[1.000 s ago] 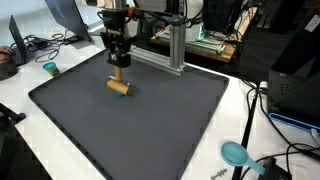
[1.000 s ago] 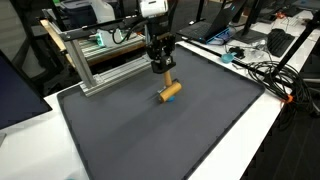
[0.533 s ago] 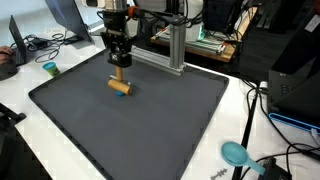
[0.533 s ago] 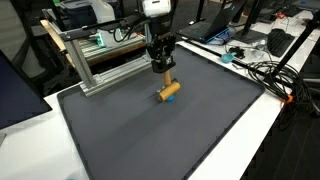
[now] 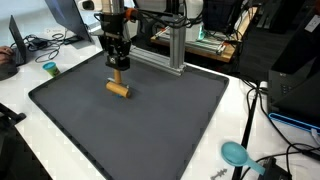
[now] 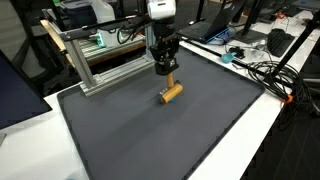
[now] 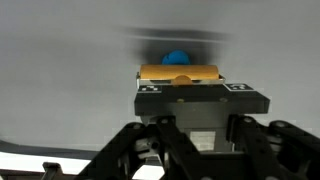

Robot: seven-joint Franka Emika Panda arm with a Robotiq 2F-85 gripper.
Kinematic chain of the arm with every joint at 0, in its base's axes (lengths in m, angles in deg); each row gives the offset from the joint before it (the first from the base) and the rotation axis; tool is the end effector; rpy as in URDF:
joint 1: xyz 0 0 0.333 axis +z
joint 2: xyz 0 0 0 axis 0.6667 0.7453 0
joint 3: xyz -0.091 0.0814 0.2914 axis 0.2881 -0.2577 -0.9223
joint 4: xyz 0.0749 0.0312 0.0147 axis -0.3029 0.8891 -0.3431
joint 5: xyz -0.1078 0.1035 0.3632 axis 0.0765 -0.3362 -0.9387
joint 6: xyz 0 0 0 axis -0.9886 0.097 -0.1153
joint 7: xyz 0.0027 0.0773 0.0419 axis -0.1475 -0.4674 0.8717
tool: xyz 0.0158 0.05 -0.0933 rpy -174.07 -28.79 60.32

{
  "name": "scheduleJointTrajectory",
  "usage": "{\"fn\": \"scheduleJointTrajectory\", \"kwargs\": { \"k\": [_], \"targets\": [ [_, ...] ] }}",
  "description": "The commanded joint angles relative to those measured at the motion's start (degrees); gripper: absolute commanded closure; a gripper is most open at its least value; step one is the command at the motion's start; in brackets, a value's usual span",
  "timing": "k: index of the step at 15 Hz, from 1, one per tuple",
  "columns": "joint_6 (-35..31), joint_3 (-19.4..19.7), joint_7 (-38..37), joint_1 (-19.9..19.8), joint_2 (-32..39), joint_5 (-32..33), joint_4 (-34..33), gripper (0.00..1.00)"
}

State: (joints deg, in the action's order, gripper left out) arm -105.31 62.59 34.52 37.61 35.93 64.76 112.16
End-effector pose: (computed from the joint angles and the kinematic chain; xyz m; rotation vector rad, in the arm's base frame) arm 0.5800 -0.0429 0.3086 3.0805 0.1611 0.3951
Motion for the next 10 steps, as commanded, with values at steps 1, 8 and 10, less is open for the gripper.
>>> {"fn": "scheduleJointTrajectory", "kwargs": {
  "k": [1,8,10],
  "targets": [
    [3.72,0.97,-2.25,0.98,4.60,2.19,-2.40,0.78],
    [4.96,0.55,-1.78,0.84,6.70,1.50,-5.15,0.78],
    [4.87,0.30,-1.38,0.57,7.07,0.83,-5.74,0.78]
  ]
}}
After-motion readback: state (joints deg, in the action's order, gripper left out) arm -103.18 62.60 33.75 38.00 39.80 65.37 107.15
